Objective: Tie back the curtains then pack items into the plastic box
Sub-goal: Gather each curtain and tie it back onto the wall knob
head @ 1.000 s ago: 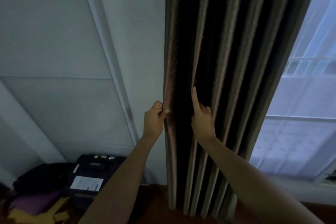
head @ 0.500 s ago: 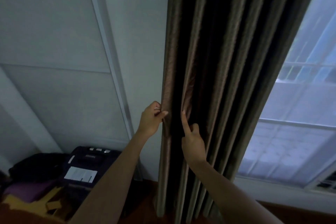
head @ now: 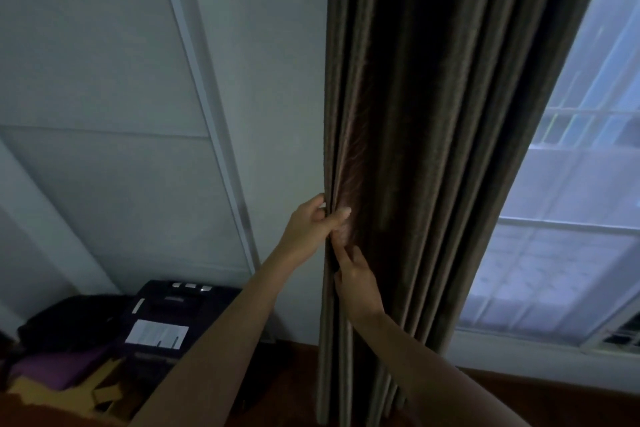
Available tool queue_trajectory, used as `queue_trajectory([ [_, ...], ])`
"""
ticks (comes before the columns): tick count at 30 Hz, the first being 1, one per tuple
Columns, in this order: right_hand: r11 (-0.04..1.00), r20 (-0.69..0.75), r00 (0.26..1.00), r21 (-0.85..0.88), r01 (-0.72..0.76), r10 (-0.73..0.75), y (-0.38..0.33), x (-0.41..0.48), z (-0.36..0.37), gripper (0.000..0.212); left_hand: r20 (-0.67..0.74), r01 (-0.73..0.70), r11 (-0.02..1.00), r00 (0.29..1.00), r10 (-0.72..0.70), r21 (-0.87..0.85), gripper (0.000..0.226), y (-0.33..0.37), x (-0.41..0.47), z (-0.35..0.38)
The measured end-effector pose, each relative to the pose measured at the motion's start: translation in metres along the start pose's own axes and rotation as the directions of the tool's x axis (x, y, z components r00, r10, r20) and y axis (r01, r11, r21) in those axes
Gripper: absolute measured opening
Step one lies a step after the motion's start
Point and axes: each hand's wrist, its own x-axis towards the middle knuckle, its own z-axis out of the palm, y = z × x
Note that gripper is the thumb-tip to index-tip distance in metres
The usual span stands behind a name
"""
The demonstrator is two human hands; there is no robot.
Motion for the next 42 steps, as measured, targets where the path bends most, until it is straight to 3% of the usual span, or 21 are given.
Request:
queue_trajectory([
  [2, 0.993, 0.071, 0.997, 0.116, 0.021, -0.029, 0.0, 0.002, -0.013, 0.083, -0.064, -0.079, 0.957, 0.993, 0.101, 0.28, 0.014, -0.005, 0.005, -0.004],
  [3, 0.99, 0.027, 0.998, 0.135, 0.05, -0.054, -0.004, 0.005, -0.026, 0.073, -0.086, -0.092, 0.931, 0.988, 0.13, 0.353, 0.017, -0.009, 0.009, -0.009],
  [5, 0.985, -0.229, 0.968, 0.11, 0.129, -0.102, -0.013, 0.02, -0.062, 0.056, -0.065, -0.099, 0.924, 0.989, 0.132, 0.369, 0.021, -0.012, 0.016, -0.02],
  [8, 0.969, -0.599, 0.773, -0.019, 0.246, -0.208, -0.026, 0.062, -0.138, 0.048, 0.004, -0.109, 0.918, 0.993, 0.116, 0.38, 0.022, -0.009, 0.026, -0.033],
  [10, 0.964, -0.697, 0.674, -0.1, 0.247, -0.245, -0.032, 0.089, -0.183, 0.053, -0.01, -0.069, 0.891, 0.997, 0.082, 0.448, 0.029, -0.011, 0.036, -0.038],
  [12, 0.977, -0.685, 0.698, -0.116, 0.18, -0.21, -0.032, 0.107, -0.204, 0.065, -0.028, -0.032, 0.89, 0.998, 0.05, 0.456, 0.032, -0.012, 0.044, -0.04],
  [15, 0.99, -0.615, 0.778, -0.035, 0.138, -0.13, -0.019, 0.115, -0.201, 0.085, -0.015, -0.011, 0.946, 1.0, 0.017, 0.325, 0.012, -0.007, 0.042, -0.038],
  [19, 0.994, -0.5, 0.864, 0.05, 0.093, -0.056, 0.001, 0.094, -0.171, 0.085, -0.008, 0.036, 0.992, 0.999, -0.035, 0.118, 0.006, -0.001, 0.034, -0.035],
  [22, 0.996, -0.426, 0.904, 0.05, 0.077, -0.049, 0.009, 0.072, -0.139, 0.088, -0.03, 0.07, 0.994, 0.997, -0.067, 0.084, 0.017, -0.001, 0.031, -0.036],
  [27, 0.989, -0.23, 0.969, 0.133, -0.063, 0.092, 0.02, 0.043, -0.087, 0.101, -0.013, 0.101, 0.994, 0.995, -0.1, 0.048, 0.025, 0.001, 0.027, -0.026],
  [30, 0.988, -0.151, 0.983, 0.132, -0.08, 0.1, 0.021, 0.021, -0.06, 0.091, -0.007, 0.123, 0.991, 0.992, -0.122, 0.049, 0.03, 0.002, 0.024, -0.023],
  [35, 0.988, -0.224, 0.972, 0.148, -0.037, 0.07, 0.013, 0.009, -0.041, 0.065, 0.068, 0.172, 0.985, 0.983, -0.171, -0.013, 0.02, 0.003, 0.018, -0.019],
  [42, 0.999, -0.221, 0.975, 0.033, 0.022, -0.014, -0.005, 0.011, -0.032, 0.076, 0.125, 0.236, 0.968, 0.966, -0.225, -0.084, 0.031, 0.003, 0.013, -0.015],
])
